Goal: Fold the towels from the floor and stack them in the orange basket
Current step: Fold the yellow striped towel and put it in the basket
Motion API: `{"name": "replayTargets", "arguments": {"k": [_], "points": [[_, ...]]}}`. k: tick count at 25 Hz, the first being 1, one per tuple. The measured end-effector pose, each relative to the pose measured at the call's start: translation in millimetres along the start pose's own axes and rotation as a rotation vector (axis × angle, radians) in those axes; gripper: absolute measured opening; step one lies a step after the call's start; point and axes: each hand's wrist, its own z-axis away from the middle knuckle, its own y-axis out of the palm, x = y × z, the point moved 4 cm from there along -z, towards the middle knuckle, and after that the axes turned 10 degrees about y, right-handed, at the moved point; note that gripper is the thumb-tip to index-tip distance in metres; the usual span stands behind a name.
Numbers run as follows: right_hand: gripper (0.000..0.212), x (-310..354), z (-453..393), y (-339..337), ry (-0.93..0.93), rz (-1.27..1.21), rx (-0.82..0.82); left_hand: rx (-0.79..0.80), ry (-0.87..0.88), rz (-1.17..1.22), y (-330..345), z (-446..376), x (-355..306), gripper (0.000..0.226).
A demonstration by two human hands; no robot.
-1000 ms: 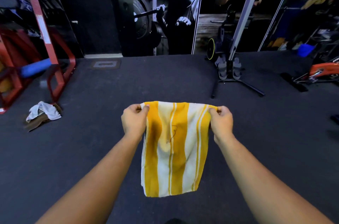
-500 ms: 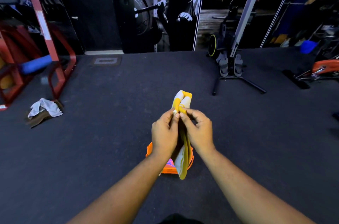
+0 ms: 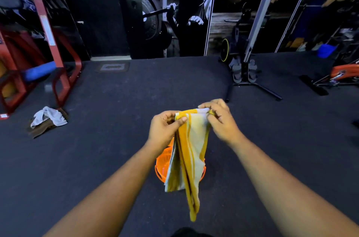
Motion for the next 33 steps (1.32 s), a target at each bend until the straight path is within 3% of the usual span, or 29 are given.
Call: {"name": "replayTargets", "arguments": {"k": [2,7,10,12,14,18,24,26,28,31,33], "points": [[0.027,-6.2,-8.7,-19.8,-0.024,0.271,0.087,0.081,0.033,-0.08,-11.0,-13.4,-3.0,0.011],[0.043,-1.8,-7.7,-26.4,-0.31,0.751,0.349,0.191,0.095,-0.271,-30.8,-34.6,-10.5,0.017],[0.039,0.4,-12.8,-27.5,-0.265,0.96,0.277,0.324,0.158,-0.744,-41.7,-46.7,-4.5,0.019],[0.035,15.5,-18.1,-25.0,-0.236,0.899,0.141,0.292,0.141,-0.93,-50.9,-53.7,-1.5,0.018],[0.027,29.4,-22.4,-21.3,-0.126,0.857,0.149,0.227,0.129,-0.891,-54.3,-60.3,-2.0,0.018],[0.021,31.3,-25.9,-36.4,0.037,0.623,0.193,0.22,0.138,-0.696,-42.9,-58.0,-3.3,0.018],[0.021,35.1,-33.4,-45.5,0.021,0.032,0.082,0.047,0.041,-0.2,-22.0,-54.5,-16.1,0.019],[0.027,41.7,-31.9,-46.3,0.024,-0.221,0.042,-0.032,0.061,-0.073,-13.6,-54.7,-22.5,0.019],[0.046,43.8,-24.5,-42.7,0.104,-0.504,0.005,-0.09,0.05,0.06,-4.7,-56.1,-29.7,0.022],[0.068,21.8,-0.6,-12.9,0.296,-0.546,0.163,-0.084,0.021,0.192,9.1,-57.1,-45.7,0.031],[0.057,4.1,15.7,8.5,0.373,-0.503,0.253,-0.066,0.007,0.212,9.6,-59.2,-57.4,0.036]]}}
